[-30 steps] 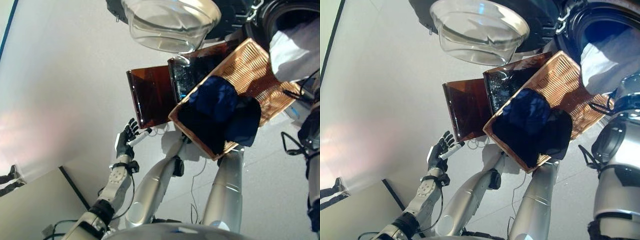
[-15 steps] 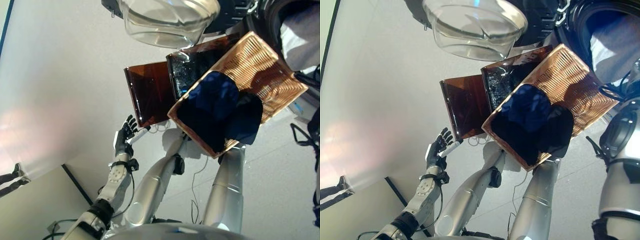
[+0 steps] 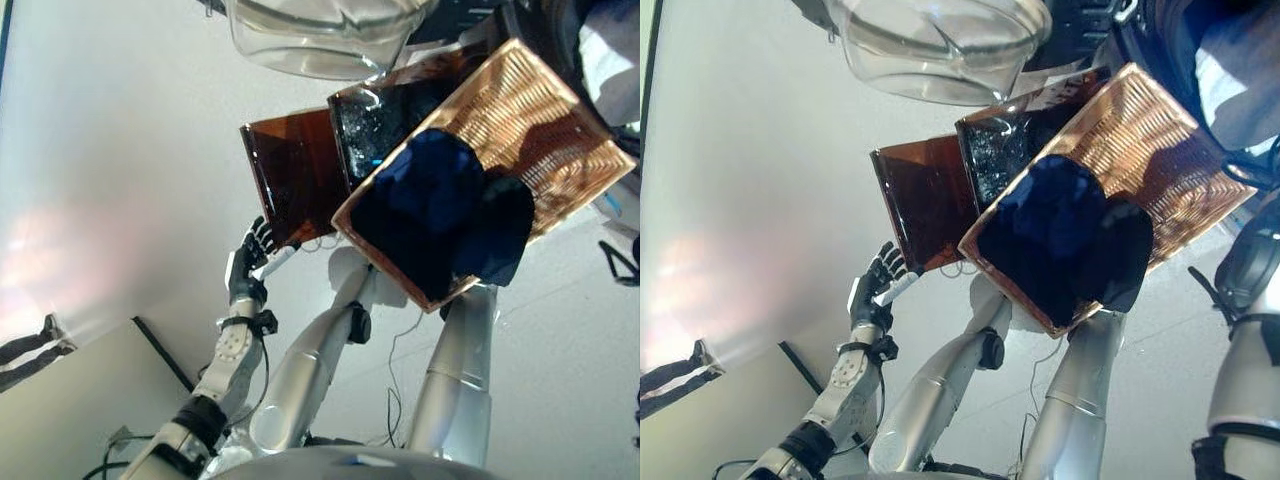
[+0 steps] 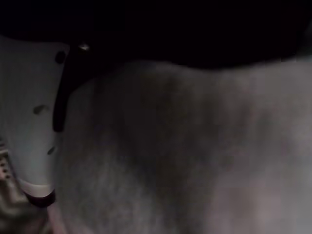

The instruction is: Pick up the clothes and place them into the washing machine

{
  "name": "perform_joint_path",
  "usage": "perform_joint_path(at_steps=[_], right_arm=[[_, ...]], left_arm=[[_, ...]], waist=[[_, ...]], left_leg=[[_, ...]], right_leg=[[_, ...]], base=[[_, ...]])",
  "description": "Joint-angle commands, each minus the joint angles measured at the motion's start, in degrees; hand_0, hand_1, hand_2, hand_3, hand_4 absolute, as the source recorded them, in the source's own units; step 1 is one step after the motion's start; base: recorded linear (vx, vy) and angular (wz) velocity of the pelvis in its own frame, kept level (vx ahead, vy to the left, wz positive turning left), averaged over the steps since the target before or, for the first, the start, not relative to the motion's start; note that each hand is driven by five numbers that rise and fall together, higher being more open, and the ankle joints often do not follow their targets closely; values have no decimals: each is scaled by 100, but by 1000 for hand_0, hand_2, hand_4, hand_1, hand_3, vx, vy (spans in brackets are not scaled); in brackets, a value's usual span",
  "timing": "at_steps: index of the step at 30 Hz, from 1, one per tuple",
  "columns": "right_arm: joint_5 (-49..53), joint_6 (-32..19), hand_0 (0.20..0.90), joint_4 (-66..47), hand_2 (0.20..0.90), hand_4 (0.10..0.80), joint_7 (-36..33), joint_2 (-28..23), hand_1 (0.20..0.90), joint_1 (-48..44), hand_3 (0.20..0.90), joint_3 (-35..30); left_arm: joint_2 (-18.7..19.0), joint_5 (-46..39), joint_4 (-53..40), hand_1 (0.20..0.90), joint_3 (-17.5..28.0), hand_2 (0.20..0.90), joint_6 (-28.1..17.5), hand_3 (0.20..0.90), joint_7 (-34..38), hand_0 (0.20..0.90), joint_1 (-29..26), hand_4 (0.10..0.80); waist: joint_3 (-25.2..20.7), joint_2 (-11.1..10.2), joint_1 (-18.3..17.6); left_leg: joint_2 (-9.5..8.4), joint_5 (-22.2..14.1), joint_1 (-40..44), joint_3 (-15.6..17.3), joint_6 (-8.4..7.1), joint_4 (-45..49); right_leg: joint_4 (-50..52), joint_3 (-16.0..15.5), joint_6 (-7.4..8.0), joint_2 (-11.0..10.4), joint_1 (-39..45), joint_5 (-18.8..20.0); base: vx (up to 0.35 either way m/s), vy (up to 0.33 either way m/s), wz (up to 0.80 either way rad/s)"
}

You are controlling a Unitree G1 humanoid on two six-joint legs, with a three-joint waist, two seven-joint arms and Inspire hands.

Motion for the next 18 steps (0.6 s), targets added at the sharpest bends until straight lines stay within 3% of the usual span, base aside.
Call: perform_joint_path(at_steps=[1,11,18], right_arm=[[-555,-465,200,-691,200,300,160,-1115,200,-777,200,1430],[-696,-539,200,-808,200,300,-6,-1100,200,-887,200,1497],[-619,-753,200,-696,200,300,-88,-1457,200,-1246,200,1703]], left_arm=[[225,-54,-341,900,268,900,-341,900,192,900,303,800],[228,-89,-507,900,183,900,-365,900,187,900,267,800],[266,-72,-499,900,126,900,-345,900,145,900,334,800]], waist=[[312,622,-156],[378,592,-152],[286,537,-181]], left_leg=[[747,-442,-234,107,-708,673],[879,-353,-387,162,-765,570],[868,-361,-362,123,-763,552]], right_leg=[[-102,-111,-584,346,212,-251],[248,-43,-625,553,-185,-441],[422,-53,-629,591,-241,-511]], base=[[7,-67,2],[12,-74,-1],[18,-12,-2]])
